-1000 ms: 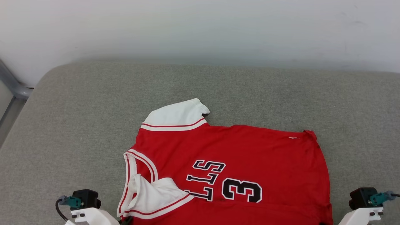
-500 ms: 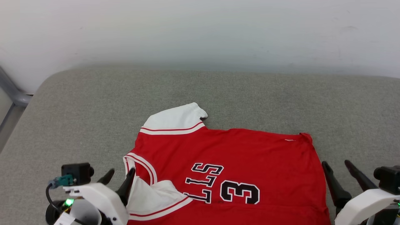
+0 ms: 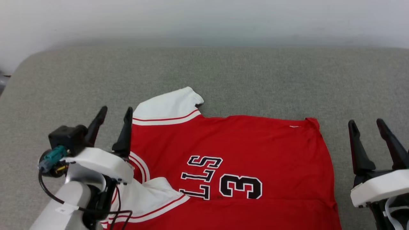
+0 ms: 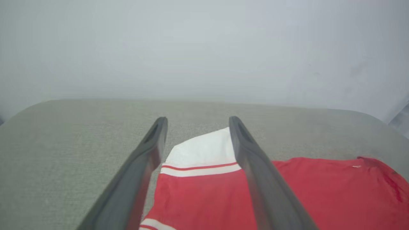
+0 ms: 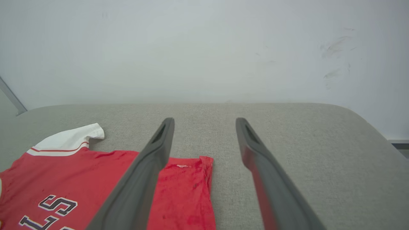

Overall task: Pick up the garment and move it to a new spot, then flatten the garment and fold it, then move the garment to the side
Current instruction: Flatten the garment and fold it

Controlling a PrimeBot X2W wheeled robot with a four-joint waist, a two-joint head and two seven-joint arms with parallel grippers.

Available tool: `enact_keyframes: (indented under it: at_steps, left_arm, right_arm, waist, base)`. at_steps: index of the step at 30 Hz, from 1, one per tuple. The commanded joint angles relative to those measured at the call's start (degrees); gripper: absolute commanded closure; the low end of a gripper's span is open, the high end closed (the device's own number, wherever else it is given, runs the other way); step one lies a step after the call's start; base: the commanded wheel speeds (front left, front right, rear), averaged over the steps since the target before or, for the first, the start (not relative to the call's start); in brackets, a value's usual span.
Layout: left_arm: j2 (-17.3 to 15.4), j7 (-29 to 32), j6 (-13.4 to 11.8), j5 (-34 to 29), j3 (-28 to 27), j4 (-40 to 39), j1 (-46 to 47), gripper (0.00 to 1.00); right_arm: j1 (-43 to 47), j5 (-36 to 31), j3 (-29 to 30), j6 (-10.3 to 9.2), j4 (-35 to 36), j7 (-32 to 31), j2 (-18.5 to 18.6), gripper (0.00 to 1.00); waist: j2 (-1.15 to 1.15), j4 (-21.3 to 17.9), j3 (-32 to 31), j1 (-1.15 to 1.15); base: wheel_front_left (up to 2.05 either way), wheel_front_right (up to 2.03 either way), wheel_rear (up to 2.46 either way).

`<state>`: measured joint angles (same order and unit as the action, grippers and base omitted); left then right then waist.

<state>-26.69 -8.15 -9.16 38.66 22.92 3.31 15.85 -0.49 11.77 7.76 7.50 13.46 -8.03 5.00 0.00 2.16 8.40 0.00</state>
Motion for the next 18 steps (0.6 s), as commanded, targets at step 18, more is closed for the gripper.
enact_keyframes:
  at_steps: [18]
  left_arm:
    - [-1.0, 17.7, 12.5, 3.9, 3.2, 20.6, 31.2, 0.00]
  right_arm:
    - [-9.4, -0.8, -1.6, -0.02, -0.5, 1.7, -1.6, 0.00]
  waist:
    - [0.00, -8.7, 14.2, 0.00]
  base:
    - [0.00, 0.00, 0.00]
